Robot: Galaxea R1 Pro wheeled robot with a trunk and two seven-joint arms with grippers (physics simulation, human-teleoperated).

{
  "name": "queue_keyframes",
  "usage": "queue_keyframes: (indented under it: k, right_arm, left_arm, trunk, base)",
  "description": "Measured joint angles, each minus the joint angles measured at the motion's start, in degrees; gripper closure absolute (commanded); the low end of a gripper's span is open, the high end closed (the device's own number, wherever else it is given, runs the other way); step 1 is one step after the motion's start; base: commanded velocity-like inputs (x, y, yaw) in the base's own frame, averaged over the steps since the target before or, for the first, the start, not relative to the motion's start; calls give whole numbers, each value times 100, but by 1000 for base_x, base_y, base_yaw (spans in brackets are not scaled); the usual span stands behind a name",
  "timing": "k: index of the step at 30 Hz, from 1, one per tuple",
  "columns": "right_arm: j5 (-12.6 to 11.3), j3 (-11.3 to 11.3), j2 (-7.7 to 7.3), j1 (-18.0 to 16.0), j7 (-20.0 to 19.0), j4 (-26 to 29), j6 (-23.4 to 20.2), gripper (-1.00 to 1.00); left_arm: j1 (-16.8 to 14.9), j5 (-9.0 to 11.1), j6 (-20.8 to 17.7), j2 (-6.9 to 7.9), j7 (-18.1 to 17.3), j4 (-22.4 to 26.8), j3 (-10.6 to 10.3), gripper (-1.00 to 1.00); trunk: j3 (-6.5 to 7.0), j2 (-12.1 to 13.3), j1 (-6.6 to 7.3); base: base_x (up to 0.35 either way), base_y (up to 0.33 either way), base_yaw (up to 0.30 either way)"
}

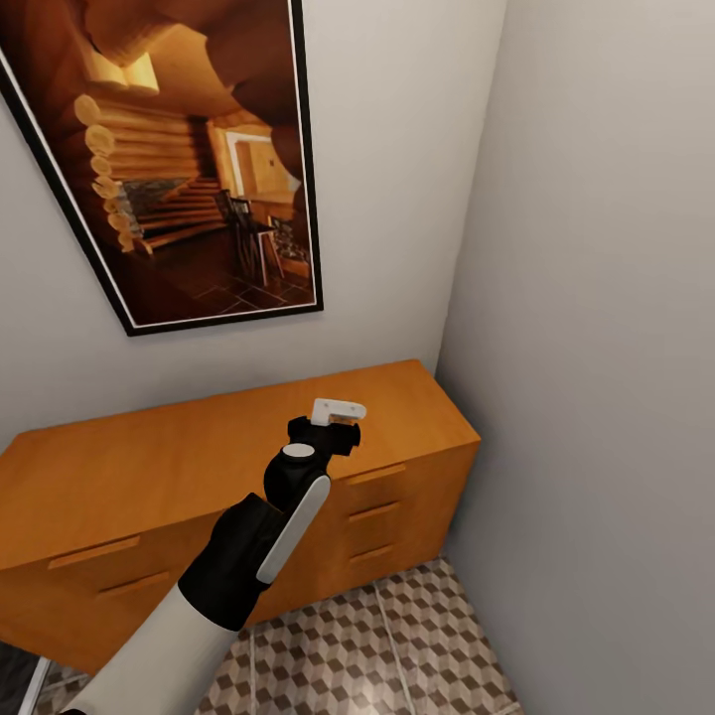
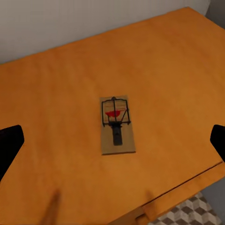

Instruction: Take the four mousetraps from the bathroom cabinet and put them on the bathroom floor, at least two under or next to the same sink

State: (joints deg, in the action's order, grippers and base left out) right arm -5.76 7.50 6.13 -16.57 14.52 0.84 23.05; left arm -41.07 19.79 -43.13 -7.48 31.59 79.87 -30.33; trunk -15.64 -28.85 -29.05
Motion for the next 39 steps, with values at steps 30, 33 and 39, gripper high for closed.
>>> queue_keyframes:
  k: [30,33,39]
  right_arm:
    - [-1,-2,-17,0,-2,0,0,100]
    - [1,-2,-17,0,-2,0,0,100]
    - [0,-6,-17,0,-2,0,0,100]
  left_arm:
    - [0,351,976,1,51,-240,9,-100]
    - [0,347,998,6,52,-247,10,-100]
    - [0,344,1007,8,55,-256,11,-100]
  trunk:
    - [0,0,-1]
    - [0,0,0]
    - [-18,0,-1]
  base:
    - [3,0,0]
    - [0,0,0]
    - [0,0,0]
